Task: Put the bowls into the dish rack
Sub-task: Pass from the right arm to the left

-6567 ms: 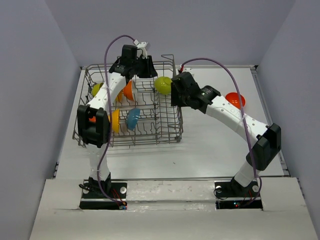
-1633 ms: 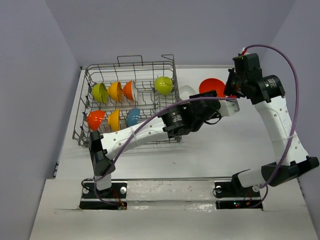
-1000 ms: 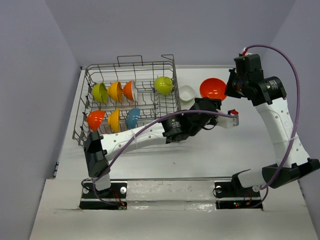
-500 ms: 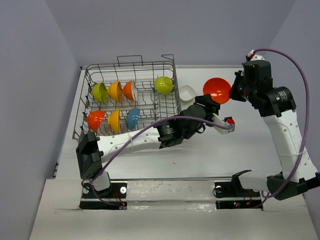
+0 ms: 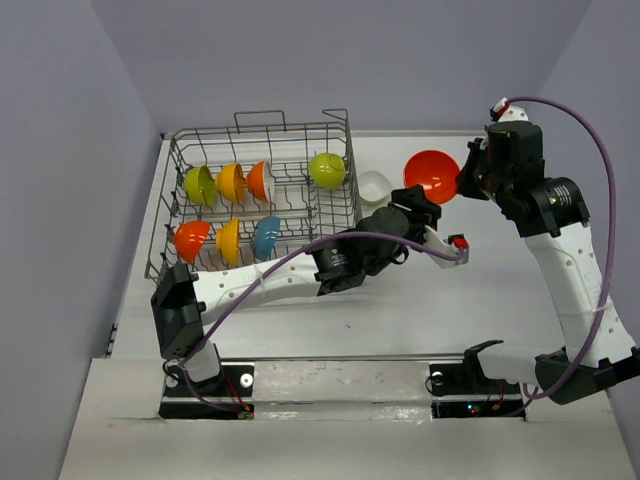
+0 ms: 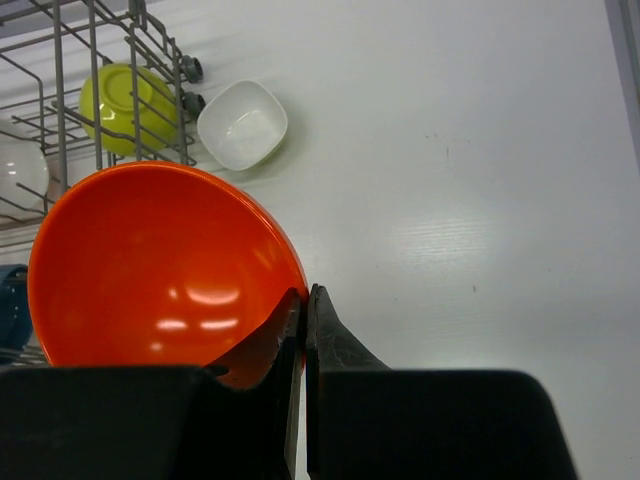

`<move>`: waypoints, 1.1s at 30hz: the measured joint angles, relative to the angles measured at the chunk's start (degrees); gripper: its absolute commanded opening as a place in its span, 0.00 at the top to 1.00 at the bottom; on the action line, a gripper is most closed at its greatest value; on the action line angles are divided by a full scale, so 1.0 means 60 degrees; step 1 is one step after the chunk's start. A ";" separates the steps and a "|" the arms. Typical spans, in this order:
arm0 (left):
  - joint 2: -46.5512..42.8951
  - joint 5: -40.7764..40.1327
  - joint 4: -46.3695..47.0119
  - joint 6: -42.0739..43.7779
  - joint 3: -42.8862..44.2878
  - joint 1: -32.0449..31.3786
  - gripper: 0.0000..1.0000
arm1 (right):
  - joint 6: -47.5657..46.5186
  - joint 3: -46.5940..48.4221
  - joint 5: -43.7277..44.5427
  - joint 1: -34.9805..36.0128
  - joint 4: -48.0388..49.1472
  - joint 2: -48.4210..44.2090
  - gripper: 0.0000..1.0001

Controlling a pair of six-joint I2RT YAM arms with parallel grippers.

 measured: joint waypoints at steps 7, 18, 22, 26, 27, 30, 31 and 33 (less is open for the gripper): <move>0.0004 0.0324 -0.0590 -0.0262 0.0561 -0.0036 0.40 | 0.0004 0.0000 -0.0200 0.0000 0.0401 0.0000 0.99; 0.0583 0.1045 -0.2197 -0.1104 0.2135 -0.0051 0.40 | 0.0011 0.0007 -0.0484 0.0000 0.0619 0.0000 0.99; 0.0834 0.1253 -0.2794 -0.1322 0.2306 -0.0051 0.40 | 0.0011 0.0117 -0.0510 0.0000 0.0623 0.0055 0.99; 0.0871 0.1264 -0.2969 -0.1377 0.2335 -0.0051 0.42 | 0.0004 0.0197 -0.0550 0.0000 0.0572 0.0109 0.99; 0.0871 0.1253 -0.2965 -0.1399 0.2350 -0.0051 0.43 | 0.0004 0.0204 -0.0557 0.0000 0.0579 0.0124 0.99; 0.0871 0.1166 -0.2943 -0.1413 0.2357 -0.0051 0.50 | 0.0004 0.0208 -0.0597 0.0000 0.0568 0.0127 0.99; 0.0871 0.1133 -0.2925 -0.1410 0.2357 -0.0051 0.52 | 0.0004 0.0211 -0.0616 0.0000 0.0568 0.0127 0.99; 0.0871 0.1067 -0.2881 -0.1402 0.2357 -0.0051 0.59 | 0.0000 0.0211 -0.0637 0.0000 0.0565 0.0127 0.99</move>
